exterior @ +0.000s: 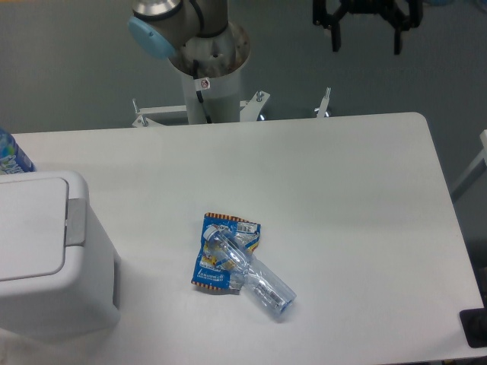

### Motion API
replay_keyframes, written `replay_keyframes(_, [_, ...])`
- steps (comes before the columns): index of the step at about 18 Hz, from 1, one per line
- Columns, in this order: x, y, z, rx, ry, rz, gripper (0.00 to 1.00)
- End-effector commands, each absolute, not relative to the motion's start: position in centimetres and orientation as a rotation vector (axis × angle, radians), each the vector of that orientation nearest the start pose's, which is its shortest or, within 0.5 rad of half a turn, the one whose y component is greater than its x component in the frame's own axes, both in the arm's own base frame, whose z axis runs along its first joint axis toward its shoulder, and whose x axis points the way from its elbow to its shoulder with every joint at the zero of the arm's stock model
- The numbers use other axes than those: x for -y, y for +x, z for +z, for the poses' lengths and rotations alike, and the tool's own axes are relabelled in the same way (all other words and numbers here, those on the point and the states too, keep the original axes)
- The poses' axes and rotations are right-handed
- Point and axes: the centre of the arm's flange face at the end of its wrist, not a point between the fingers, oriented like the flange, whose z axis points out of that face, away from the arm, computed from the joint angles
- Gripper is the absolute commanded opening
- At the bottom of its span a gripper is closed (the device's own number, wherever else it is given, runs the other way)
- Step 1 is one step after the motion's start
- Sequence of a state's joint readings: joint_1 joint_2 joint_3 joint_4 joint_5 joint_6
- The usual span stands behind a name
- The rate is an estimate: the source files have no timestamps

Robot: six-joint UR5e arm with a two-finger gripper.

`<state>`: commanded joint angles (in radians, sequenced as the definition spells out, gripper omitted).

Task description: Open the trash can

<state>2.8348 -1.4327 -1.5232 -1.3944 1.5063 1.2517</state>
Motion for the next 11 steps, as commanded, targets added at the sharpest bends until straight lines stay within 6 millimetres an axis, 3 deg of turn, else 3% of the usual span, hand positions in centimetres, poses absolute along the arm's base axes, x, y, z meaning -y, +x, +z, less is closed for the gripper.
replay_keyframes(8, [-27.24,-39.22,59.82,0.014,-2.928,0.476,1.0])
replay_keyframes(11, [-27.53,-39.51,59.5,0.226,-2.899,0.441,1.0])
